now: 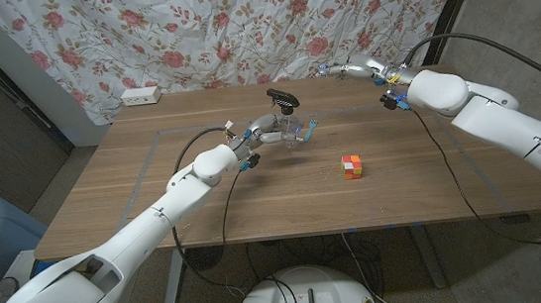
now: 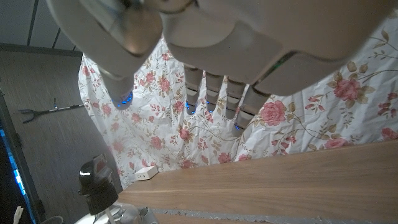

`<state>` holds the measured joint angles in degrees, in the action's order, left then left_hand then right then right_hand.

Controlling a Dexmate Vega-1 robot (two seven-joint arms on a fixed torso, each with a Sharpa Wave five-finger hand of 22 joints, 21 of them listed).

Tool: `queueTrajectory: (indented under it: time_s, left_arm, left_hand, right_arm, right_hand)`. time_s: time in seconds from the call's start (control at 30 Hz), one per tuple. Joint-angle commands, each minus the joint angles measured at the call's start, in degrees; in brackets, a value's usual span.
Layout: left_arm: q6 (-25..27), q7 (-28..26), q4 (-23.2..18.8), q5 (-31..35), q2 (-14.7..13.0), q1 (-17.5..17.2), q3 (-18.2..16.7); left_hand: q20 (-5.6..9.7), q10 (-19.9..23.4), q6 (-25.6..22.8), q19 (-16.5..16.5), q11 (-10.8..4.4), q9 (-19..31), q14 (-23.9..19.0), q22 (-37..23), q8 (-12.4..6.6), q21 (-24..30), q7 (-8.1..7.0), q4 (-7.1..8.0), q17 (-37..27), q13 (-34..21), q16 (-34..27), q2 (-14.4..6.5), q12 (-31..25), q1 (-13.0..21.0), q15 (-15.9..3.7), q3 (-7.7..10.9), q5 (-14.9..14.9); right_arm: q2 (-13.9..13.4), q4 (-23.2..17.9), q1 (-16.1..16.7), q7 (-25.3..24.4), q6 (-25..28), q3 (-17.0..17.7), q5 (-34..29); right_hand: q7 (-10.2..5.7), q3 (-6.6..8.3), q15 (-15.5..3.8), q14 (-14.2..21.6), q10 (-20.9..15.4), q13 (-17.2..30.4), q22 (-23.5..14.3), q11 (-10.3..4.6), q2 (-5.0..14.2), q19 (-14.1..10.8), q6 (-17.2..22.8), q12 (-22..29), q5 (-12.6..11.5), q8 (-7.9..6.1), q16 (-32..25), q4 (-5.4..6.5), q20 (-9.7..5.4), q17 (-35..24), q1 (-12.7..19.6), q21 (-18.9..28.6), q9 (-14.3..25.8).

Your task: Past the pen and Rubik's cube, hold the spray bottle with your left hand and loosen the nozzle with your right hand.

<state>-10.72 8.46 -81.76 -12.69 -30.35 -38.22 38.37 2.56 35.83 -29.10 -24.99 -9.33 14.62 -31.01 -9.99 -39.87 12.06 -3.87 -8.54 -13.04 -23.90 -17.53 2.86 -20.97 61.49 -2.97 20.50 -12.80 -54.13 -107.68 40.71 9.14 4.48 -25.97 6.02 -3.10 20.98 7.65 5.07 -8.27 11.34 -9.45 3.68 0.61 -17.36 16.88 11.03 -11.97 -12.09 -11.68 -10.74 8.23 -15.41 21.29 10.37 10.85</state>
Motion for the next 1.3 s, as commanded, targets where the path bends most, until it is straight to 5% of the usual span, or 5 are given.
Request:
queueTrajectory:
  time_s: [0.03, 0.5, 1.3]
  left_arm:
    - [0.9, -0.8, 0.7, 1.6, 0.4, 0.9, 0.8]
    - [0.8, -1.5, 2.1, 3.3, 1.1, 2.1, 1.6]
    - [1.5, -2.9, 1.9, 5.2, 1.8, 2.7, 2.3]
  left_hand:
    - [2.11, 0.7, -0.5, 0.3, 0.04, 0.0, -0.3, -0.3, -0.43, -0.1, 0.14, -0.19, 0.1, -0.2, 0.4, -4.2, 0.0, -4.3, -7.45, 0.23, -0.3]
    - [2.11, 1.1, -0.8, 0.4, 0.06, -0.2, -0.3, -0.3, -0.61, -0.2, 0.21, -0.34, 0.5, -0.2, 0.7, -4.5, 0.2, -4.5, -7.39, 0.24, -0.3]
    - [2.15, 1.7, -1.0, 0.3, 0.07, -0.5, -0.7, -0.3, -0.78, -0.1, 0.24, -0.43, 0.8, -0.2, 0.9, -4.8, 0.3, -4.9, -7.53, 0.20, -0.3]
  right_arm:
    - [-3.7, -6.5, -1.6, 2.7, 2.4, -0.7, -5.3]
    - [-4.2, -11.9, -4.6, 8.2, 8.6, -3.4, -12.1]
    - [-1.3, -15.7, -10.3, 16.6, 15.3, -9.4, -24.3]
  right_hand:
    - [-0.25, 0.37, 0.72, -0.2, 0.3, 0.2, -0.3, 0.26, -0.74, 0.7, 0.2, -0.1, -0.5, -0.43, 0.1, 0.11, 0.93, 0.0, 1.2, -0.3, 0.4]
    - [-0.65, 0.54, 4.18, -3.3, 5.1, 0.4, -0.3, 1.61, -3.34, 4.1, -0.6, -0.6, -1.5, -0.36, 0.4, 0.64, 3.85, 0.1, 3.3, -0.3, 1.1]
    - [-0.67, 1.31, 4.75, -5.3, 9.3, 0.6, -0.3, 2.37, -3.33, 6.1, -0.5, -0.7, -2.3, -0.69, 0.4, 0.90, 3.86, 0.1, 4.9, -0.2, 1.7]
